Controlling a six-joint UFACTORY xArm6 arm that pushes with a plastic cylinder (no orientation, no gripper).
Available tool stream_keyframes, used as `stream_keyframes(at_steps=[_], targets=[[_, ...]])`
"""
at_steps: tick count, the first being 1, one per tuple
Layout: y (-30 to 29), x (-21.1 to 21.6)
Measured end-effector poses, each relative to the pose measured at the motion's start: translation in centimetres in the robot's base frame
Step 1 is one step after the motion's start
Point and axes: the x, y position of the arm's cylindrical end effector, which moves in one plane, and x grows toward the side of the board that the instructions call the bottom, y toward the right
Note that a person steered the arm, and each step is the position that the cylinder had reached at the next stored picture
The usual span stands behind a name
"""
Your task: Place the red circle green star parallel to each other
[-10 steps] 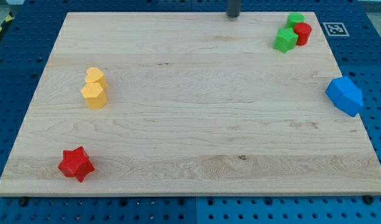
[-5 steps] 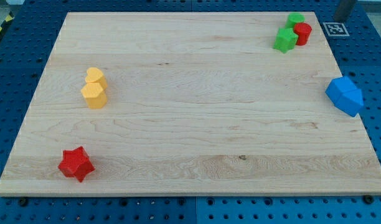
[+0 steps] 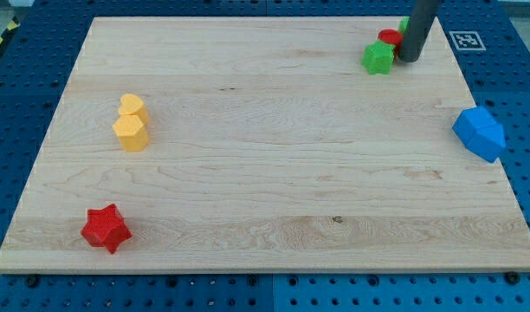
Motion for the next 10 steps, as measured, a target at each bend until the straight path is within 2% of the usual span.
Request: stream_keyframes(at_steps=[1,2,3,4,5,6,7,9,10], targets=[[-0.1,-1.6],[-3.8,-1.7],[-10.1,-1.7],[-9.7,-2.3],[-5.8,-3.9],[-6.1,-6.0],[-9.0,-6.5],[-14.0,-0.1],[-13.2,-2.8]])
